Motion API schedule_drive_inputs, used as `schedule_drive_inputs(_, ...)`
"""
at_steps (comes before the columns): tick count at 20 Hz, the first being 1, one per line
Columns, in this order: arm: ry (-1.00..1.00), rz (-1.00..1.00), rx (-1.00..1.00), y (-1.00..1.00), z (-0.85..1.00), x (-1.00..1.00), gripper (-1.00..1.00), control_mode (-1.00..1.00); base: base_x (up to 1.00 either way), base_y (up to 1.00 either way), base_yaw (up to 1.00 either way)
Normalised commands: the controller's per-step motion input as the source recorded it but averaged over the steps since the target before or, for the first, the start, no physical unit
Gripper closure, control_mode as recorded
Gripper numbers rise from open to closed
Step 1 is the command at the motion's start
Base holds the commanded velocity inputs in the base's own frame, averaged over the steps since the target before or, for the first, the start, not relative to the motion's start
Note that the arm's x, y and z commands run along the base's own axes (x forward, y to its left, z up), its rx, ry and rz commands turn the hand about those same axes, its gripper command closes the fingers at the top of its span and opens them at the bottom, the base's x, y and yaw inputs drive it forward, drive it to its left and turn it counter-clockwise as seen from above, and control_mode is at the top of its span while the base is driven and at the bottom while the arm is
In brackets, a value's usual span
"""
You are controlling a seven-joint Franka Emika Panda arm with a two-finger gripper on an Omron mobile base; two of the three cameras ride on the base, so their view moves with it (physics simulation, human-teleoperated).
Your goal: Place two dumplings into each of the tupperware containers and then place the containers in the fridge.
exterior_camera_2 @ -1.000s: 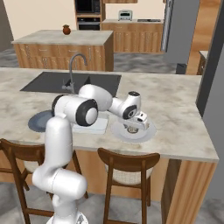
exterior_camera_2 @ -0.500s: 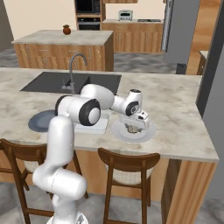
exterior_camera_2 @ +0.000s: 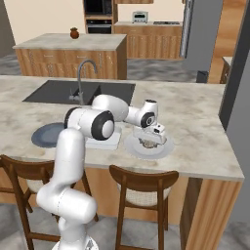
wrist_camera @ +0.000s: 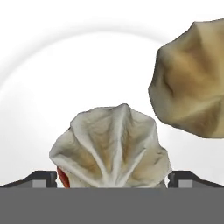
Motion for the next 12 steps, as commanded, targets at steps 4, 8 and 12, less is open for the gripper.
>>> schedule_drive_inputs(4, 0.07, 0.0, 0.01, 0.02, -0.42, 0.16, 1.0, -1.0, 0.0, 0.0, 0.0)
schedule_drive_inputs(8, 0.05, 0.0, 0.01, 0.0, -0.06, 0.0, 1.0, -1.0, 0.0, 0.0, 0.0)
schedule_drive_inputs(12, 0.04, 0.03, 0.01, 0.21, 0.47, -0.25, 1.0, -1.0, 0.0, 0.0, 0.0)
